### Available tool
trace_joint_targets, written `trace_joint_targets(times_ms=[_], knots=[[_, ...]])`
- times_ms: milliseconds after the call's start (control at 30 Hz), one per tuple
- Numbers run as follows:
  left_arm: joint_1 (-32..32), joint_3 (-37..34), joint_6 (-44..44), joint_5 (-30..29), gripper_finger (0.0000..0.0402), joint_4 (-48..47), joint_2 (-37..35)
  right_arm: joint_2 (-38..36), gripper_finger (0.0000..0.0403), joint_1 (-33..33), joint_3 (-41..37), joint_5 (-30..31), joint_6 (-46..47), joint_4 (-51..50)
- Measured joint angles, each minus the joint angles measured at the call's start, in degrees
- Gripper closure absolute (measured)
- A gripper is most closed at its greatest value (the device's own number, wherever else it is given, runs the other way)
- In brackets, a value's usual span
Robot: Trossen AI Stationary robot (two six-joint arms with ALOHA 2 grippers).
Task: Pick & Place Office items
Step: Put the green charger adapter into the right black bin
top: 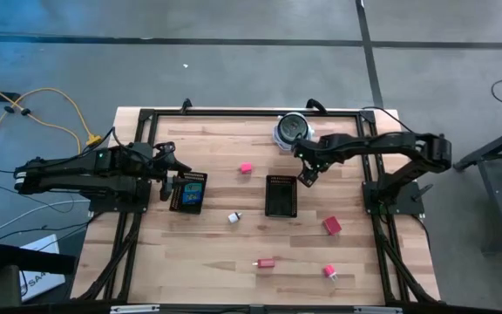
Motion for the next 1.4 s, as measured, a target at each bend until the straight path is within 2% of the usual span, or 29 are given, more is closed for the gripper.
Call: trace_joint_targets(times_ms=[600,1133,1400], knots=[[0.0,0.0,0.0,0.0,0.0186,0.0,0.0,-0.5,0.0160,3.0,0.0,-0.9,-14.4,-1.2],[0.0,0.0,0.0,0.0,0.0186,0.0,0.0,-0.5,0.0160,3.1,-0.1,2.3,-9.7,-1.6],[0.0,0.0,0.0,0.0,0.0186,0.0,0.0,0.1,0.0160,3.1,-1.9,3.2,-9.0,1.5]])
